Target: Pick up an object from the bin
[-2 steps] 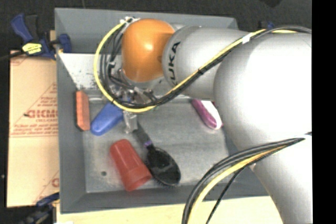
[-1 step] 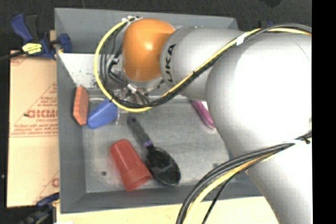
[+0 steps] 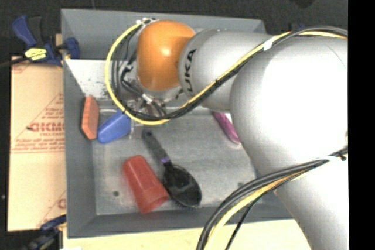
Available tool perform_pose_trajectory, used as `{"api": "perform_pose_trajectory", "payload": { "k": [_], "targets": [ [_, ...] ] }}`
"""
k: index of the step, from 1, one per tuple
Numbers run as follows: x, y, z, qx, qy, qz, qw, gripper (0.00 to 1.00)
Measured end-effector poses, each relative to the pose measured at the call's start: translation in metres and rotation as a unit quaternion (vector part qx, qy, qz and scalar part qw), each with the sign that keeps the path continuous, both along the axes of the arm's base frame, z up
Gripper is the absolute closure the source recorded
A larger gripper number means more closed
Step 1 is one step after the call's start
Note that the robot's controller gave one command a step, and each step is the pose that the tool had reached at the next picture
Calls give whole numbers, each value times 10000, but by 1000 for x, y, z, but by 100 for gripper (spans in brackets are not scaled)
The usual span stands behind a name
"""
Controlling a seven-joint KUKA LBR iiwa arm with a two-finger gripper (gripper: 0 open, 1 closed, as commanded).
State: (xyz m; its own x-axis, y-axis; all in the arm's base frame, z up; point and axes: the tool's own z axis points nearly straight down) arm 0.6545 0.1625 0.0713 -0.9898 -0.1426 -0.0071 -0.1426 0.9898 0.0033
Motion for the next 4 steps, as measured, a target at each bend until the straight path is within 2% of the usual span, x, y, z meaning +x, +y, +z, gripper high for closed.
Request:
{"api": "perform_pose_trajectory", "payload": {
  "k": [2, 3, 4],
  "targets": [
    [1, -1, 25, 10, -25, -4, 10000, 100],
    [-2, -1, 52, 0, 20, -6, 10000, 100],
    [1, -1, 96, 8, -24, -7, 10000, 100]
  ]
}}
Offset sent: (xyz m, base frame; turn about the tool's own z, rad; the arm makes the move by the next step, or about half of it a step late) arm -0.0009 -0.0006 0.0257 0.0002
